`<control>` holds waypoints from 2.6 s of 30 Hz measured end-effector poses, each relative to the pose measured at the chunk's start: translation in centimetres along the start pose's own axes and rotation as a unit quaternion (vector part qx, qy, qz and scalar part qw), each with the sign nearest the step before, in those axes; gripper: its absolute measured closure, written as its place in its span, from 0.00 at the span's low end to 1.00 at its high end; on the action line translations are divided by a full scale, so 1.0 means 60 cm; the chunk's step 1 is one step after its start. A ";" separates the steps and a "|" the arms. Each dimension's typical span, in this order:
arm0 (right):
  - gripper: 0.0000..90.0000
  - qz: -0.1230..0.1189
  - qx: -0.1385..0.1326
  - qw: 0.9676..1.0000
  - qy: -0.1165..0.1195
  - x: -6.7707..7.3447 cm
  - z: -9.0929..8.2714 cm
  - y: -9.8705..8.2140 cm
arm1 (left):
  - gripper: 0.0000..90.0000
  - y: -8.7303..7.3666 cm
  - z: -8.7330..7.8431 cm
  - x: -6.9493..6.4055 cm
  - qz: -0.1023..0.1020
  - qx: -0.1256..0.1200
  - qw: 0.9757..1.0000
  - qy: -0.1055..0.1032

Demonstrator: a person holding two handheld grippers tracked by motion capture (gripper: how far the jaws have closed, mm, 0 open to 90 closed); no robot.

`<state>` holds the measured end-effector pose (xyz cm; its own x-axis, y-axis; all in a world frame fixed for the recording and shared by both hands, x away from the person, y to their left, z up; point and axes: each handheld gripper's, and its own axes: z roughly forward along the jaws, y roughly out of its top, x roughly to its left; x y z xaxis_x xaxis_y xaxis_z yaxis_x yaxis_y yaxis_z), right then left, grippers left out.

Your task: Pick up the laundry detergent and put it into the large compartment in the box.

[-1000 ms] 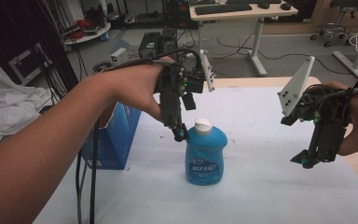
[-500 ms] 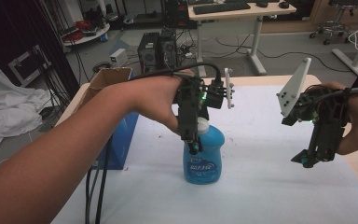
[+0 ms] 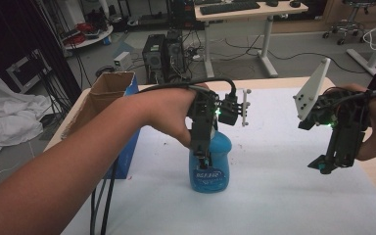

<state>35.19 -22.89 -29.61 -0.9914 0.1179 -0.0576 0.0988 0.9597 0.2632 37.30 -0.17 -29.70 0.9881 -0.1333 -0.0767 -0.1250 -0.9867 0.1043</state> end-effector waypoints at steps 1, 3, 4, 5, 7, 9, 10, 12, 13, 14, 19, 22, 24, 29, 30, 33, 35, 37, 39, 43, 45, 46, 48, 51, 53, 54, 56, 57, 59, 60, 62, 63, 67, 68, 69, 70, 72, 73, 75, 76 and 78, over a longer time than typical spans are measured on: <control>0.03 -0.001 -0.001 1.000 0.000 0.000 0.001 0.000 | 0.02 0.000 0.000 0.000 0.002 0.001 1.000 0.003; 0.03 -0.002 0.000 1.000 0.001 -0.001 0.001 0.001 | 0.02 0.000 0.000 0.000 0.001 0.002 1.000 0.003; 0.03 0.000 0.001 1.000 -0.001 -0.001 0.002 0.001 | 0.02 0.000 0.000 0.000 -0.003 0.001 1.000 0.004; 0.03 0.000 0.000 1.000 -0.001 -0.001 0.002 0.002 | 0.02 0.000 0.000 -0.001 -0.003 0.003 1.000 0.005; 0.03 0.000 0.001 1.000 0.000 -0.002 0.002 0.003 | 0.02 0.001 0.000 -0.003 0.002 0.004 1.000 0.011; 0.03 -0.001 0.001 1.000 0.000 -0.003 0.002 0.004 | 0.02 0.001 -0.001 -0.004 0.008 0.006 1.000 0.017; 0.03 -0.001 0.000 1.000 -0.001 -0.003 0.002 0.004 | 0.02 0.001 0.000 -0.004 0.003 0.007 1.000 0.014; 0.03 0.001 0.000 1.000 -0.001 -0.003 0.003 0.004 | 0.03 0.002 0.000 -0.005 0.002 0.009 1.000 0.015; 0.03 0.001 0.000 1.000 -0.001 -0.003 0.003 0.004 | 0.03 0.003 0.000 -0.005 0.002 0.009 1.000 0.013; 0.03 0.001 0.001 1.000 -0.001 -0.003 0.003 0.005 | 0.03 0.003 0.000 -0.006 0.001 0.010 1.000 0.013; 0.03 -0.001 0.001 1.000 -0.001 -0.003 0.004 0.006 | 0.12 0.006 0.000 -0.008 0.009 0.021 1.000 0.018; 0.03 0.000 -0.001 1.000 -0.002 -0.002 0.004 0.004 | 0.13 0.008 0.001 -0.008 0.009 0.023 1.000 0.017; 0.03 0.001 0.001 1.000 -0.001 -0.003 0.004 0.004 | 0.17 0.008 0.001 -0.007 0.008 0.022 1.000 0.017; 0.03 0.001 0.002 1.000 0.000 -0.002 0.006 0.004 | 0.19 0.008 0.000 -0.006 0.004 0.024 0.999 0.024; 0.03 0.001 0.003 1.000 0.001 -0.002 0.006 0.004 | 0.22 0.008 0.000 -0.006 0.002 0.026 0.999 0.025; 0.03 -0.001 0.003 1.000 0.000 -0.003 0.006 0.005 | 0.24 0.007 0.000 -0.005 -0.001 0.027 0.999 0.022; 0.03 0.000 0.003 1.000 0.000 -0.003 0.007 0.005 | 0.25 0.007 0.000 -0.005 -0.002 0.027 0.999 0.021; 0.03 0.001 0.003 1.000 -0.001 -0.003 0.008 0.005 | 0.25 0.007 0.000 -0.005 -0.001 0.026 0.999 0.022; 0.03 0.000 0.004 1.000 0.000 -0.003 0.008 0.006 | 0.25 0.007 0.000 -0.005 -0.002 0.027 0.999 0.021; 0.03 0.002 0.002 1.000 0.000 -0.003 0.009 0.007 | 0.29 0.008 -0.001 -0.007 0.000 0.030 0.999 0.018; 0.03 0.003 0.003 1.000 0.000 -0.004 0.009 0.007 | 0.31 0.009 0.000 -0.009 0.001 0.031 0.999 0.018; 0.03 0.002 0.003 1.000 0.000 -0.004 0.009 0.007 | 0.31 0.009 0.000 -0.009 0.001 0.032 0.999 0.017; 0.03 0.002 0.004 1.000 -0.002 -0.005 0.009 0.007 | 0.31 0.009 0.000 -0.009 0.001 0.032 0.999 0.017; 0.03 0.003 0.004 1.000 -0.002 -0.005 0.010 0.007 | 0.33 0.010 0.000 -0.009 0.000 0.034 0.999 0.015; 0.03 0.003 0.004 1.000 -0.001 -0.005 0.010 0.007 | 0.33 0.011 0.001 -0.010 0.000 0.035 0.999 0.016; 0.03 0.001 0.005 1.000 -0.001 -0.005 0.010 0.007 | 0.33 0.012 0.001 -0.010 0.000 0.036 0.999 0.016; 0.03 0.002 0.004 1.000 -0.001 -0.005 0.010 0.008 | 0.33 0.012 0.002 -0.009 -0.001 0.040 0.999 0.016; 0.03 0.004 0.006 1.000 0.000 -0.005 0.010 0.007 | 0.34 0.013 0.003 -0.009 -0.002 0.041 0.999 0.015; 0.03 0.001 0.005 1.000 -0.002 -0.005 0.012 0.007 | 0.36 0.013 0.003 -0.009 -0.002 0.040 0.999 0.012; 0.03 0.001 0.004 1.000 -0.001 -0.005 0.012 0.007 | 0.36 0.013 0.003 -0.010 -0.003 0.039 0.999 0.013; 0.03 0.003 0.003 1.000 -0.001 -0.005 0.013 0.006 | 0.38 0.014 0.003 -0.010 -0.004 0.042 0.999 0.010; 0.03 0.004 0.005 1.000 -0.001 -0.005 0.013 0.006 | 0.38 0.014 0.003 -0.011 -0.005 0.041 0.999 0.011; 0.03 0.005 0.005 1.000 0.000 -0.007 0.015 0.006 | 0.39 0.012 0.002 -0.008 -0.015 0.037 0.999 0.004; 0.03 0.005 0.005 1.000 0.000 -0.007 0.015 0.006 | 0.39 0.011 0.003 -0.008 -0.018 0.036 0.999 0.002; 0.03 0.005 0.006 1.000 0.000 -0.007 0.015 0.007 | 0.39 0.011 0.002 -0.008 -0.019 0.036 0.999 0.003; 0.03 0.004 0.008 1.000 0.001 -0.007 0.016 0.007 | 0.40 0.011 0.002 -0.008 -0.021 0.037 0.999 0.004; 0.03 0.004 0.007 1.000 0.001 -0.007 0.017 0.008 | 0.40 0.012 0.002 -0.009 -0.025 0.041 0.999 0.008; 0.03 0.002 0.008 1.000 0.001 -0.007 0.017 0.008 | 0.40 0.013 0.002 -0.011 -0.027 0.044 0.999 0.011; 0.03 0.003 0.007 1.000 0.001 -0.007 0.018 0.010 | 0.40 0.015 0.002 -0.014 -0.032 0.059 0.998 0.018; 0.03 0.004 0.008 1.000 0.001 -0.006 0.018 0.010 | 0.41 0.015 0.001 -0.015 -0.031 0.064 0.997 0.021; 0.03 0.003 0.010 1.000 0.001 -0.005 0.017 0.011 | 0.41 0.014 -0.006 -0.014 -0.032 0.058 0.998 0.017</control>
<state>35.65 -22.02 -30.42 -0.9910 0.1230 -0.0535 0.1064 0.9637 0.2449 36.41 -0.86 -29.18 0.9966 -0.0680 -0.0460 -0.0687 -0.9975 -0.0146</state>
